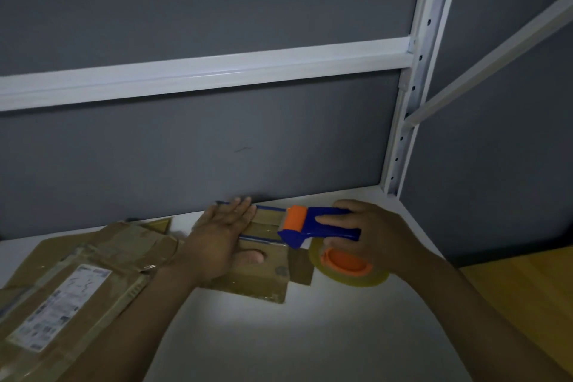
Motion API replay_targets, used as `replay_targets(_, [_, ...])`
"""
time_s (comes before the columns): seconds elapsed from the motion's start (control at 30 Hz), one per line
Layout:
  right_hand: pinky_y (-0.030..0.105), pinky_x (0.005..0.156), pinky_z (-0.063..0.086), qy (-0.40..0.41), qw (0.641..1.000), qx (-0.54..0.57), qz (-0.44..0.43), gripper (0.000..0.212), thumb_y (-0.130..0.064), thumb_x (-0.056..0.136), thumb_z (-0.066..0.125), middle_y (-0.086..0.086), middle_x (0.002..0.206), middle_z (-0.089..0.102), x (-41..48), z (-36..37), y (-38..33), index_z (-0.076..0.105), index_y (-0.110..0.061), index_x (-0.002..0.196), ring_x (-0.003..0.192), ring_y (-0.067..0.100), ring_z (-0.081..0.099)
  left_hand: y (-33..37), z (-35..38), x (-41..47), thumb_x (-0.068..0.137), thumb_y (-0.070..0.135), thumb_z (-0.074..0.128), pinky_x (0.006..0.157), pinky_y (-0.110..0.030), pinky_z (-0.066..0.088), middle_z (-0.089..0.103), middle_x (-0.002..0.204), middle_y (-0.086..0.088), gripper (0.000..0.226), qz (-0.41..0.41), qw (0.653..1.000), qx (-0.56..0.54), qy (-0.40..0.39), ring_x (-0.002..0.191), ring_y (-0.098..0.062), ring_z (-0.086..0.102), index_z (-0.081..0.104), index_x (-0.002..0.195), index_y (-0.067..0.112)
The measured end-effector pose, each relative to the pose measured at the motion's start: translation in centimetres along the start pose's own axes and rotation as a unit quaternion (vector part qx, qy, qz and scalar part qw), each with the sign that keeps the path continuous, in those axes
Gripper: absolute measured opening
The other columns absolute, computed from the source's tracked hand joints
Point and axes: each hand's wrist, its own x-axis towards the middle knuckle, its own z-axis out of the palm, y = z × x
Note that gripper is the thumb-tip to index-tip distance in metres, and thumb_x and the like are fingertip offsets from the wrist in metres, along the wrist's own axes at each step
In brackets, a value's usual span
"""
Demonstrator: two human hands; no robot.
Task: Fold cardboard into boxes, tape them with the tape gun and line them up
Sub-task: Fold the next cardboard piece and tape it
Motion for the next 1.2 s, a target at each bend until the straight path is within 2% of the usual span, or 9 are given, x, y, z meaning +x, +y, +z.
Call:
replay_targets(0.1, [0.019, 0.096, 0.033, 0.003, 1.000, 0.020, -0.022, 0.050, -0.052, 0.091, 0.052, -0.015, 0.145, 0.036, 0.9, 1.8, -1.1, 0.038, -0.048, 0.139, 0.127, 0.006, 0.037, 1.3, 0.8, 1.0, 0.059, 0.100, 0.002, 0.122, -0.034, 0.008, -0.007, 0.156, 0.015, 0.115, 0.045, 0.996, -0.074, 0.031, 0.146, -0.007, -0.010, -0.002, 0.150, 0.029])
replay_targets(0.2, [0.021, 0.092, 0.037, 0.005, 0.998, 0.058, -0.018, 0.052, -0.053, 0.091, 0.052, -0.012, 0.138, 0.040, 1.4, 3.1, -2.1, 0.037, -0.046, 0.141, 0.122, 0.009, 0.042, 0.5, 1.1, 1.5, 0.061, 0.099, 0.006, 0.120, -0.035, 0.014, -0.001, 0.156, 0.018, 0.115, 0.028, 0.995, -0.076, 0.052, 0.145, -0.006, -0.006, 0.009, 0.153, 0.029])
replay_targets(0.3, [0.019, 0.089, 0.034, -0.007, 0.997, 0.071, -0.008, 0.053, -0.052, 0.092, 0.050, -0.009, 0.137, 0.039, 1.1, 3.2, -2.0, 0.035, -0.046, 0.142, 0.121, 0.009, 0.041, -0.6, 1.5, 1.5, 0.070, 0.094, 0.014, 0.118, -0.040, 0.024, 0.009, 0.157, 0.015, 0.100, 0.038, 0.994, -0.066, 0.079, 0.147, -0.013, 0.005, 0.012, 0.149, 0.033])
replay_targets(0.53, [0.017, 0.084, 0.038, -0.003, 0.999, 0.024, 0.021, 0.051, -0.049, 0.090, 0.056, -0.012, 0.125, 0.044, -3.0, 1.9, 0.7, 0.040, -0.044, 0.139, 0.108, 0.005, 0.047, -0.7, 0.8, 1.8, 0.058, 0.097, -0.007, 0.118, -0.032, 0.009, -0.009, 0.154, 0.016, 0.109, 0.041, 0.999, -0.017, 0.030, 0.145, -0.011, -0.010, -0.008, 0.145, 0.031])
replay_targets(0.67, [0.018, 0.084, 0.038, -0.013, 1.000, -0.013, 0.011, 0.055, -0.053, 0.090, 0.054, -0.010, 0.126, 0.043, -2.9, 1.4, -0.4, 0.037, -0.041, 0.141, 0.110, 0.005, 0.046, -1.1, 0.8, 1.7, 0.054, 0.099, 0.001, 0.118, -0.031, 0.005, -0.011, 0.155, 0.013, 0.112, 0.030, 0.999, -0.029, 0.014, 0.145, -0.009, -0.009, -0.012, 0.144, 0.034])
replay_targets(0.77, [0.019, 0.085, 0.039, -0.009, 0.999, -0.026, 0.018, 0.055, -0.054, 0.090, 0.053, -0.010, 0.127, 0.043, -3.0, 1.2, -0.5, 0.038, -0.041, 0.141, 0.113, 0.007, 0.047, -1.1, 0.8, 1.7, 0.053, 0.099, 0.003, 0.114, -0.027, 0.000, -0.001, 0.161, 0.005, 0.113, 0.024, 0.999, -0.022, 0.010, 0.148, -0.015, -0.004, -0.014, 0.144, 0.033])
replay_targets(1.07, [0.024, 0.072, 0.033, 0.064, 0.994, -0.084, 0.019, 0.040, -0.051, 0.090, 0.051, -0.003, 0.115, 0.052, -1.0, 3.3, -2.8, 0.051, -0.042, 0.129, 0.100, 0.017, 0.052, -0.4, 1.7, 1.7, 0.067, 0.093, 0.016, 0.116, -0.043, 0.022, 0.024, 0.158, -0.007, 0.101, 0.002, 0.998, -0.002, 0.057, 0.145, -0.030, 0.021, 0.004, 0.149, 0.035])
replay_targets(1.13, [0.025, 0.070, 0.029, 0.070, 0.995, -0.070, 0.032, 0.038, -0.050, 0.090, 0.053, -0.002, 0.112, 0.053, -0.6, 3.5, -3.2, 0.054, -0.041, 0.127, 0.097, 0.018, 0.051, 0.2, 1.8, 1.6, 0.067, 0.095, 0.013, 0.113, -0.047, 0.029, 0.030, 0.155, -0.010, 0.104, -0.011, 0.997, -0.001, 0.082, 0.142, -0.033, 0.027, 0.011, 0.150, 0.032])
replay_targets(1.2, [0.025, 0.071, 0.029, 0.073, 0.994, -0.068, 0.037, 0.038, -0.048, 0.090, 0.053, -0.001, 0.112, 0.053, -0.2, 3.7, -3.3, 0.055, -0.040, 0.127, 0.097, 0.018, 0.051, 0.9, 1.8, 1.4, 0.060, 0.097, 0.003, 0.115, -0.045, 0.025, 0.026, 0.157, -0.008, 0.108, -0.037, 0.996, 0.001, 0.076, 0.145, -0.031, 0.021, 0.005, 0.148, 0.034])
